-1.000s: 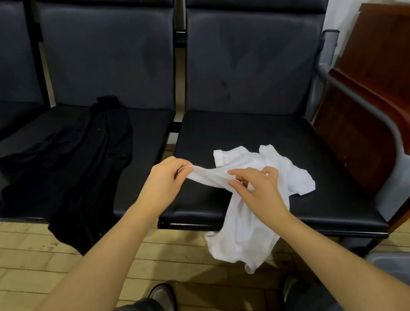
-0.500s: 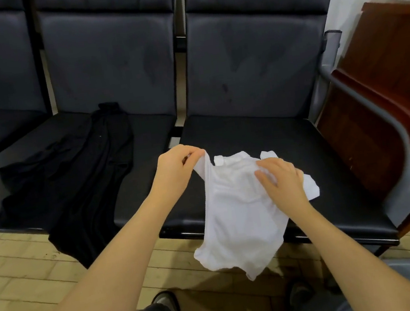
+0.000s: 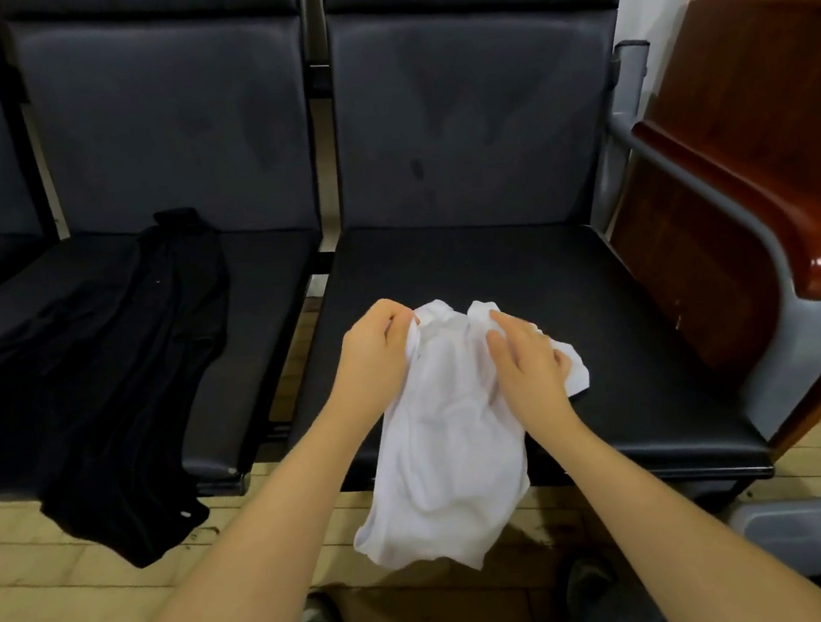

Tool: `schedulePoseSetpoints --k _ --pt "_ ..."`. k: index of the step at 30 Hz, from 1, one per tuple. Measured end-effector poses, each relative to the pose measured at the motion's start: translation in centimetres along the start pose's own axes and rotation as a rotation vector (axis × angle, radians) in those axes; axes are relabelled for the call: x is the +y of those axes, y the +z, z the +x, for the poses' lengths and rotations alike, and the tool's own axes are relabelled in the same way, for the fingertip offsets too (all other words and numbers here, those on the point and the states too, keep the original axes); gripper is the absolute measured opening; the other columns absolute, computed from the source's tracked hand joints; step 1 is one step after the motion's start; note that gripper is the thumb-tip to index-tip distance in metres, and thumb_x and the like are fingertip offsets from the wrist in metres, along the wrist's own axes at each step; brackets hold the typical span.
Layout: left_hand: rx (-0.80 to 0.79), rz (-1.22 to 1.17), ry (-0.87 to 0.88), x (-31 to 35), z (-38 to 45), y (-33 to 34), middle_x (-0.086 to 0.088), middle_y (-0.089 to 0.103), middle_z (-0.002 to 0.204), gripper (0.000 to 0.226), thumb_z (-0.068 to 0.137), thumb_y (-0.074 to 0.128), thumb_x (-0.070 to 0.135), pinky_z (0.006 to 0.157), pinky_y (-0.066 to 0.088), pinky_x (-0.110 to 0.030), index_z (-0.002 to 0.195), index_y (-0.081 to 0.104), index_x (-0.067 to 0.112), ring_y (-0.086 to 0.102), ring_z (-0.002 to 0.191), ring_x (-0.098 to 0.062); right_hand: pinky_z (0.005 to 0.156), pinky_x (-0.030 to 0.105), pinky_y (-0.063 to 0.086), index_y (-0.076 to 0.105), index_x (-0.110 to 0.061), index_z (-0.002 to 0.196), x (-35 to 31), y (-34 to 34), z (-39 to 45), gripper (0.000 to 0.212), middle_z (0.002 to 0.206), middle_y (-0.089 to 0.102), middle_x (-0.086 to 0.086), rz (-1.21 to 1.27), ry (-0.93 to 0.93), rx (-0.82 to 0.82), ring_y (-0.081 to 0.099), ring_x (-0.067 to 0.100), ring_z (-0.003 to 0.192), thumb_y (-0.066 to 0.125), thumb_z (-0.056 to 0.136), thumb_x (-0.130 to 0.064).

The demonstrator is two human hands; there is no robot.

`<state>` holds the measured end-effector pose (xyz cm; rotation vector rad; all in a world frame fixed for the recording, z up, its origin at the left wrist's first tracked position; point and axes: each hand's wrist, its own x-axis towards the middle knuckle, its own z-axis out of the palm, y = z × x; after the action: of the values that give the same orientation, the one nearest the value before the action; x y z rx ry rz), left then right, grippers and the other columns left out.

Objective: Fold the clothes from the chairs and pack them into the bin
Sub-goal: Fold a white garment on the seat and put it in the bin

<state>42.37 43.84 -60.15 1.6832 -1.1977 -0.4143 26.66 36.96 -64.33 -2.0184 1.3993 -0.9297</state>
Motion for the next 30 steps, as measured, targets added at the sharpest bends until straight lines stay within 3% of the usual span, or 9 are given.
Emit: schedulePoseSetpoints --k 3,6,9,12,15,19,24,28,30 --pt "-0.041 -0.054 -0.003 1.0 -0.1 1.9 0.005 0.055 0.081 0.016 0.097 0.041 0.014 0.063 0.042 -0.011 0.086 0.053 0.016 0.048 0.073 -0.009 0.109 0.033 0.013 0.045 -0.029 0.136 1.3 -1.4 1.4 0.038 0.142 0.042 -0.007 -0.074 0.075 0.026 0.033 0.015 0.132 0.044 0.098 -0.032" --pt "-0.115 0.135 0.049 1.2 0.7 3.9 0.004 0.05 0.087 0.019 0.098 0.042 0.024 0.078 0.045 -0.031 0.083 0.052 0.019 0.046 0.076 -0.012 0.11 0.034 0.011 0.041 -0.028 0.14 2.4 -2.1 2.5 0.043 0.142 0.044 -0.005 -0.132 0.161 -0.048 0.032 0.015 0.134 0.046 0.097 -0.036" --pt "-0.144 0.396 0.191 0.3 0.8 5.9 0.008 0.048 0.098 0.031 0.09 0.054 0.046 0.081 0.035 -0.025 0.101 0.059 0.017 0.04 0.089 -0.011 0.104 0.032 0.012 0.05 -0.029 0.131 3.2 -2.2 3.5 0.036 0.123 0.058 -0.006 -0.154 0.178 -0.109 0.039 0.015 0.127 0.05 0.096 -0.037" --pt "-0.151 0.527 0.331 -0.4 0.3 7.5 0.001 0.051 0.102 0.045 0.081 0.063 0.054 0.084 0.032 -0.028 0.102 0.061 0.014 0.033 0.09 -0.016 0.102 0.032 0.019 0.063 -0.03 0.091 3.3 -2.5 3.9 0.01 0.085 0.062 -0.014 -0.012 0.158 -0.032 0.055 0.008 0.097 0.055 0.092 -0.026" --pt "-0.122 0.478 0.425 -1.1 0.1 8.2 -0.005 0.052 0.097 0.042 0.075 0.072 0.048 0.08 0.037 -0.035 0.094 0.065 0.011 0.032 0.086 -0.018 0.103 0.044 0.032 0.058 -0.035 0.072 3.4 -2.8 4.1 0.024 0.074 0.06 -0.016 0.075 0.122 0.062 0.056 0.005 0.083 0.058 0.09 -0.02" --pt "-0.085 0.448 0.49 -1.4 -0.1 8.6 -0.005 0.054 0.083 0.019 0.076 0.075 0.021 0.069 0.045 -0.042 0.074 0.061 0.009 0.036 0.077 -0.02 0.098 0.046 0.04 0.054 -0.035 0.074 3.0 -3.6 3.6 0.028 0.077 0.058 -0.015 0.135 0.031 0.188 0.057 0.007 0.082 0.057 0.091 -0.013" --pt "-0.107 0.073 0.216 0.8 0.2 6.4 0.008 0.052 0.074 0.012 0.095 0.053 0.023 0.063 0.038 -0.017 0.088 0.052 0.013 0.047 0.07 -0.006 0.067 0.013 0.044 0.056 -0.019 0.085 2.1 -5.8 3.1 0.013 0.076 0.057 -0.005 0.289 -0.016 0.285 0.053 0.0 0.068 0.053 0.094 -0.009" --pt "-0.047 -0.115 0.183 2.6 0.4 3.7 0.009 0.059 0.082 0.01 0.094 0.054 0.025 0.067 0.043 -0.008 0.09 0.057 0.017 0.055 0.077 0.0 0.066 0.004 0.041 0.058 -0.016 0.092 1.1 -7.4 2.6 0.006 0.079 0.058 -0.01 0.287 -0.085 0.359 0.053 -0.006 0.072 0.053 0.095 -0.014" --pt "-0.014 -0.107 0.165 2.3 0.7 3.2 0.005 0.061 0.082 0.012 0.094 0.055 0.026 0.066 0.046 -0.014 0.089 0.059 0.016 0.057 0.078 -0.005 0.068 0.006 0.041 0.058 -0.016 0.095 1.1 -7.7 2.4 0.005 0.081 0.058 -0.011 0.245 -0.094 0.38 0.054 -0.006 0.075 0.053 0.094 -0.015"
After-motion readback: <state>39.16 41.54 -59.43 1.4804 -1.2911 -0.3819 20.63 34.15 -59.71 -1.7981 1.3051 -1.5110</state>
